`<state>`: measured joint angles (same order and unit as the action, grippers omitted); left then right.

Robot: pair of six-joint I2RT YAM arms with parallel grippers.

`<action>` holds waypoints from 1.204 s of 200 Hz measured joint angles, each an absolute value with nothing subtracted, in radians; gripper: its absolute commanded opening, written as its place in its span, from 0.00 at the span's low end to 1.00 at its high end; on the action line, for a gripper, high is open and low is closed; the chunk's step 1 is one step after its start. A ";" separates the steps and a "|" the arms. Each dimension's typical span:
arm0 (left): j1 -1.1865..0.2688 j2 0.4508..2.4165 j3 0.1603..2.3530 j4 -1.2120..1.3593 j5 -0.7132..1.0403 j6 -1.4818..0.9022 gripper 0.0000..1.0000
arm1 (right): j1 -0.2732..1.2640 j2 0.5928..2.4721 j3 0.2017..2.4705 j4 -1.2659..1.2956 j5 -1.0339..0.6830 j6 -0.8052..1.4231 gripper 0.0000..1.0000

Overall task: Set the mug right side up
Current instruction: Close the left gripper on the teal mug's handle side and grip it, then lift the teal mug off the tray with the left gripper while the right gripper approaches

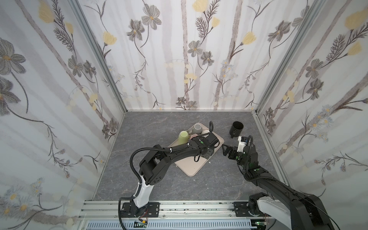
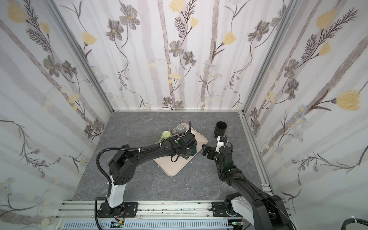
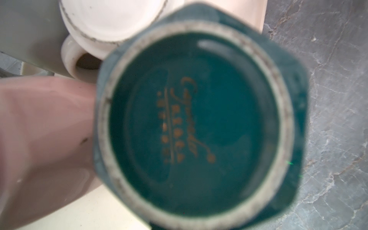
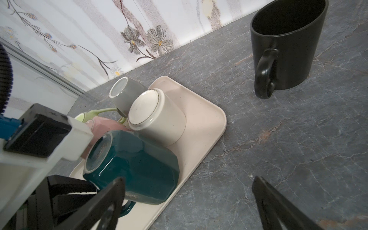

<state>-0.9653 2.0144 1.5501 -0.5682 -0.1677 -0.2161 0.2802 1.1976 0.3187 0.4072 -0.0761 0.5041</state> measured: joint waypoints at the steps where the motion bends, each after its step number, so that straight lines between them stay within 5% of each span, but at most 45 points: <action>1: -0.965 2.014 1.550 -0.568 -0.167 -0.216 0.00 | 0.280 1.197 0.319 0.407 -0.076 0.504 1.00; 241: -0.795 1.621 1.137 -0.332 0.120 -0.379 0.00 | 0.247 1.196 0.316 0.419 -0.136 0.524 1.00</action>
